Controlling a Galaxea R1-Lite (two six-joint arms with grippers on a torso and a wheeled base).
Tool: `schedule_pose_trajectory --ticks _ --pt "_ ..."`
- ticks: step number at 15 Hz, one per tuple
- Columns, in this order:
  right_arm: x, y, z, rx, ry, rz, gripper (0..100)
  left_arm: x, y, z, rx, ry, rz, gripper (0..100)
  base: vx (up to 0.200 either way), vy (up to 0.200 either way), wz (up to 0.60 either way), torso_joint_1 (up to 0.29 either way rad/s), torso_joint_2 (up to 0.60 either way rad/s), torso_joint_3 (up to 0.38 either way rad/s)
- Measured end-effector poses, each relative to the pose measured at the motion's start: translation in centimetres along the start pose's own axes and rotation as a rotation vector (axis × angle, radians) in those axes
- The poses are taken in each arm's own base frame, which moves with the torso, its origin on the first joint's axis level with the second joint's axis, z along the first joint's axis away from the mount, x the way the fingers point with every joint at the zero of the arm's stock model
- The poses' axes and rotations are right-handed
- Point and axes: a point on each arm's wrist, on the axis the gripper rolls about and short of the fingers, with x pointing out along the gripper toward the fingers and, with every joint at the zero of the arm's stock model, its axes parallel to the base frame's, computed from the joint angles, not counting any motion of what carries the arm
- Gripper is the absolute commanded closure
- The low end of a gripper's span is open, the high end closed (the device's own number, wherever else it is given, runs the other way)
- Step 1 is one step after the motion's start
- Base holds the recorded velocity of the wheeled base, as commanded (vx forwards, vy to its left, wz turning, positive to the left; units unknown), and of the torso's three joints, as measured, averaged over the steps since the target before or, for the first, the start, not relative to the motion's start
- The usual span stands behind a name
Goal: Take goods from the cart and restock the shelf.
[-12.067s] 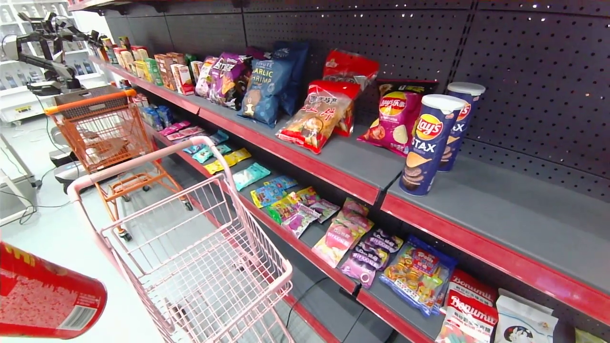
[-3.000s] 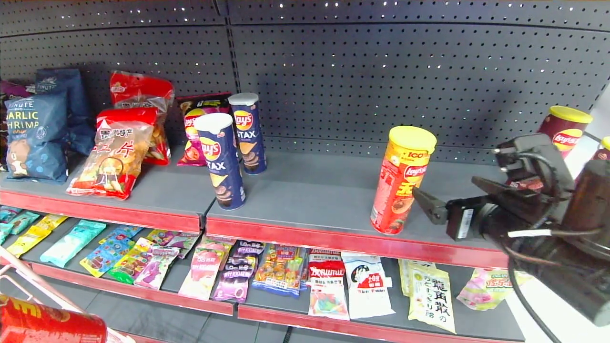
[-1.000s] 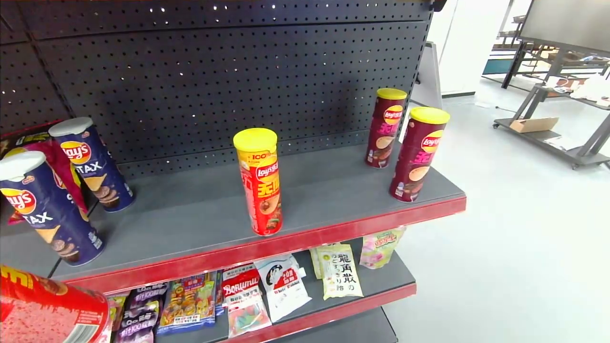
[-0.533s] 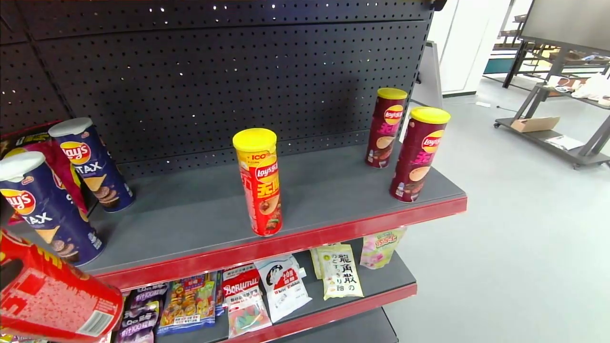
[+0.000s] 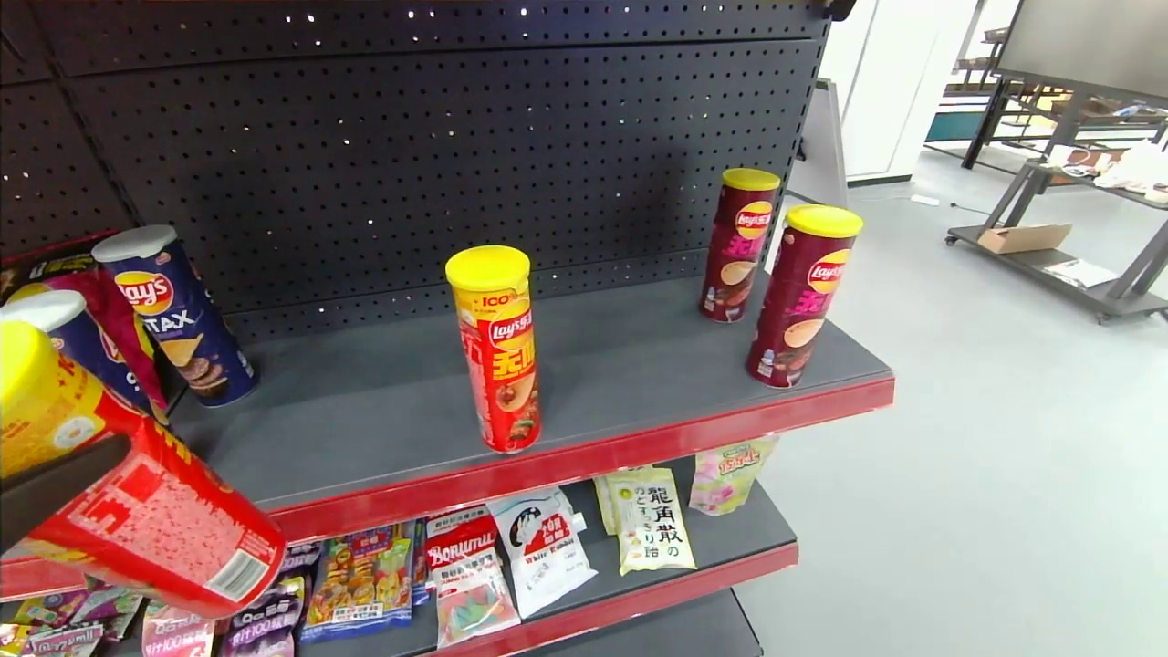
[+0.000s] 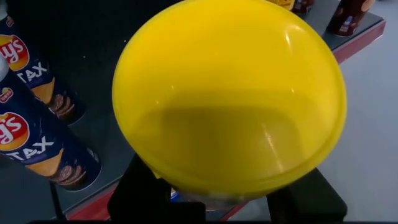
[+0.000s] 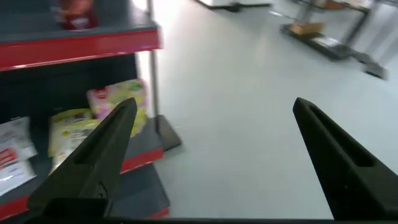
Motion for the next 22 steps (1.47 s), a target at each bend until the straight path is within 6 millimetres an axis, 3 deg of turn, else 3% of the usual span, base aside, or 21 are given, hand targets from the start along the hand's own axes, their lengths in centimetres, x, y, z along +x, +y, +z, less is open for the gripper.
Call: schedule_pose_trajectory --ticks 8,15,22 --pt "0.8 -0.1 0.1 0.081 0.156 0.394 0 1.6 0.5 -0.2 -0.013 0.043 -0.004 100 0.0 0.0 0.0 0.0 0.0 0.0" --pt "-0.1 -0.6 -0.8 0.111 0.032 0.259 0 2.3 0.7 -0.1 -0.017 0.056 -0.037 100 0.0 0.0 0.0 0.0 0.0 0.0" --pt "-0.2 -0.6 -0.8 0.116 0.015 0.255 0 7.3 1.3 0.6 0.008 0.021 -0.111 100 0.0 0.0 0.0 0.0 0.0 0.0"
